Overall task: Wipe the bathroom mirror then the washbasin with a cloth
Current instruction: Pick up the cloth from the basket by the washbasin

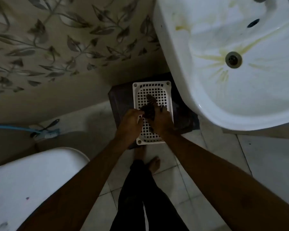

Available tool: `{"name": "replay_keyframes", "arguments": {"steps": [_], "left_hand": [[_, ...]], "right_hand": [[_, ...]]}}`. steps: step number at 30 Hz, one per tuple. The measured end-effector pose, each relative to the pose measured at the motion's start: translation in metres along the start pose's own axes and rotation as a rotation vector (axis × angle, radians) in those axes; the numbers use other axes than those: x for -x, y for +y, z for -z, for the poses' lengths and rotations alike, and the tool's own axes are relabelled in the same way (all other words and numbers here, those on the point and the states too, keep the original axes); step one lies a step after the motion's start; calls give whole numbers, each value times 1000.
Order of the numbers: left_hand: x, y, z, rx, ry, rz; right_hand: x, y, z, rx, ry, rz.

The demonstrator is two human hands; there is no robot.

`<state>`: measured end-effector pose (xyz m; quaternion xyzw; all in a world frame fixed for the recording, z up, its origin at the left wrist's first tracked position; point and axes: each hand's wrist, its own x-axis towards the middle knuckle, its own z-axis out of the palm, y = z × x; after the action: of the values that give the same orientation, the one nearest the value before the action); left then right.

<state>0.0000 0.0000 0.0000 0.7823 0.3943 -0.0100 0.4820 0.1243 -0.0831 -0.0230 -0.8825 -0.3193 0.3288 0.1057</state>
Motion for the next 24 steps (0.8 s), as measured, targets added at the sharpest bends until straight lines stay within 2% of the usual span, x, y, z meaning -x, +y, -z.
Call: {"name": "replay_keyframes", "arguments": {"steps": [4,7,9,11,14,16,21,24], "left_hand": [[-5,-4,-1,-32,-23,18],[-11,-7,-4,-28,-34,21],[-13,-9,-5,-20,-30,43],[-13,-10,-5,0,-29,69],[-10,-7,-1,27,-32,109],[-7,0,3,44,-21,101],[14,37,22,168,0,-79],[40,64,37,195,58,-115]], "right_hand": [[-7,0,-9,62,-40,-1],[-7,3,-6,-304,24,-51],[-10,7,-7,-606,6,-91],[-6,-5,9,-701,-14,-158],[3,-16,24,-501,119,-76],[15,-14,28,-438,105,40],[57,-19,62,-676,122,112],[84,-22,93,-693,149,187]]}}
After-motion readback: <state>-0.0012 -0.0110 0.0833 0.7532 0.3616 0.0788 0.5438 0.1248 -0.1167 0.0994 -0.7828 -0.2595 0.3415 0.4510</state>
